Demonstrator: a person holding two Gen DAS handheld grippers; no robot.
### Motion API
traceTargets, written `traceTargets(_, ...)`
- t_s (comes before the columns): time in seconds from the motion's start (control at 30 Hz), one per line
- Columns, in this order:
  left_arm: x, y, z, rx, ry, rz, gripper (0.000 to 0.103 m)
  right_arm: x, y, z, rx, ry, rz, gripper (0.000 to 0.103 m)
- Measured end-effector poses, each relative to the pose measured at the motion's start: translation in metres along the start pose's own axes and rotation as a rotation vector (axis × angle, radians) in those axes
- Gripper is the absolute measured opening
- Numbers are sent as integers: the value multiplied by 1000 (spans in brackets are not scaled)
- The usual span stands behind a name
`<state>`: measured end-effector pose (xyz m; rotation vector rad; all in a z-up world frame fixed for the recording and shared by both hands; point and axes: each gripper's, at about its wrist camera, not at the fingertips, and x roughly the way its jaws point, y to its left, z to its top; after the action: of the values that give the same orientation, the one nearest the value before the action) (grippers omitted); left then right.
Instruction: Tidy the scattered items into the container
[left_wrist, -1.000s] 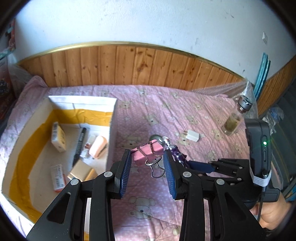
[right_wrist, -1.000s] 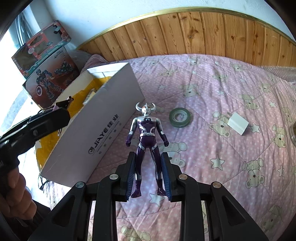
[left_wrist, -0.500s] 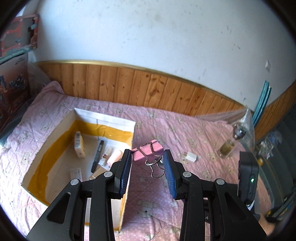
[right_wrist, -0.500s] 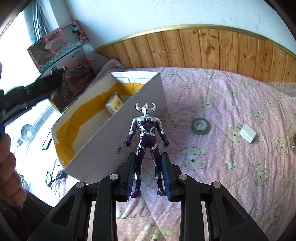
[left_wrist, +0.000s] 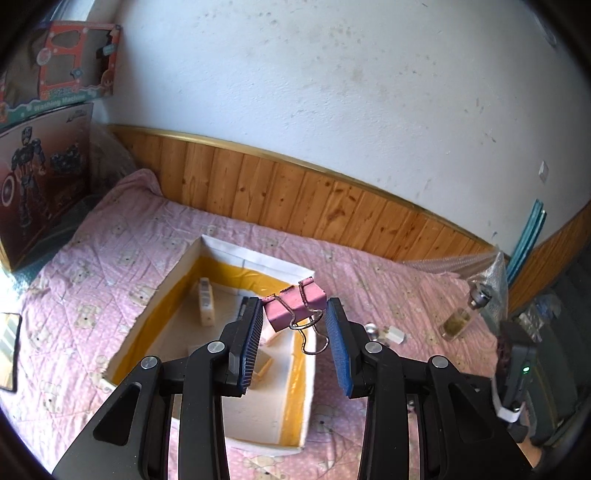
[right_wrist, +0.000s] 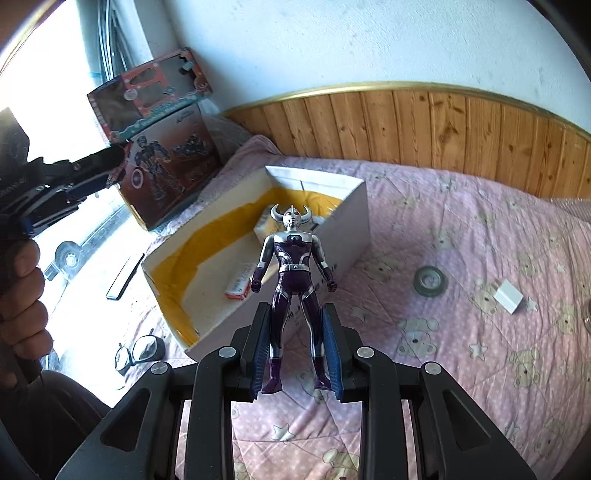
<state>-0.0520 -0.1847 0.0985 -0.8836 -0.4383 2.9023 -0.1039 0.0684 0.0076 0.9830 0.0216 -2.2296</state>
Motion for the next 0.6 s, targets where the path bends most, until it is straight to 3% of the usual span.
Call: traceTargets(0.6,34,43,5,10,88,66,37,5,14,21,-35,-62,0,29)
